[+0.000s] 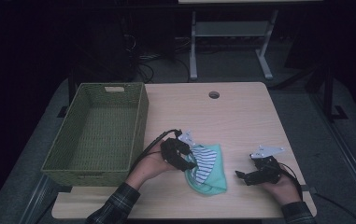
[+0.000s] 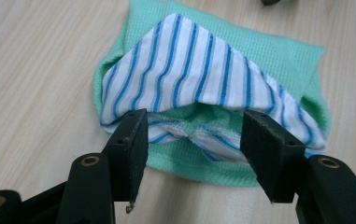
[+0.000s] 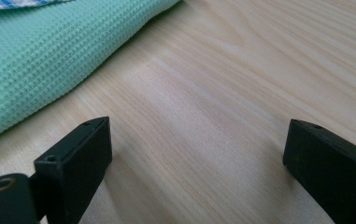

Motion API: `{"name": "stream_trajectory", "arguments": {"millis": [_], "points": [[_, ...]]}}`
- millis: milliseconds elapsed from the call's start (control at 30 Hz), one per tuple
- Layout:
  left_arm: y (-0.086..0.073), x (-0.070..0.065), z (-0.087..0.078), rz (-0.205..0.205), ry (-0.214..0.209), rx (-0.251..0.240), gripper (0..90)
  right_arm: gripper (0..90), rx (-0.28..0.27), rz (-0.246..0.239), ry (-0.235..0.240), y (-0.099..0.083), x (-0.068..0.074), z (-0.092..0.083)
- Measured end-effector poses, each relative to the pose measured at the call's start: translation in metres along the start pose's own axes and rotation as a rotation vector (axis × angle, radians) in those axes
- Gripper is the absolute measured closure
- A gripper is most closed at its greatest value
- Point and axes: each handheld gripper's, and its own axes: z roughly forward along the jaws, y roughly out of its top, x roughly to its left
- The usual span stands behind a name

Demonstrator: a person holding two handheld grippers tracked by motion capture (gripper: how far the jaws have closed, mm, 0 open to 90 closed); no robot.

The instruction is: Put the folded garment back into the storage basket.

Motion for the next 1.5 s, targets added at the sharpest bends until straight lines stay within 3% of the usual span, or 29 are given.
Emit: {"name": "stream_trajectory", "arguments": {"millis": [300, 500, 833, 1333, 1500], "points": [[-0.002, 0.002, 0.017, 0.026, -0.018, 0.081, 36.3, 7.7, -0.022, -0.004, 0.008, -0.002, -0.001, 0.001], [-0.005, 0.001, 0.025, 0.044, -0.018, 0.103, 28.6, 7.6, -0.022, -0.004, 0.008, -0.002, -0.001, 0.001], [-0.008, -0.003, 0.035, 0.072, -0.014, 0.133, 26.8, 7.7, -0.025, -0.002, 0.008, -0.002, -0.001, 0.001], [-0.013, -0.006, 0.034, 0.06, -0.004, 0.115, 33.2, 7.7, -0.023, 0.006, 0.002, -0.002, -0.001, 0.001], [-0.012, -0.007, 0.033, 0.063, -0.008, 0.12, 40.7, 7.7, -0.024, 0.005, 0.001, -0.002, -0.001, 0.001]]}}
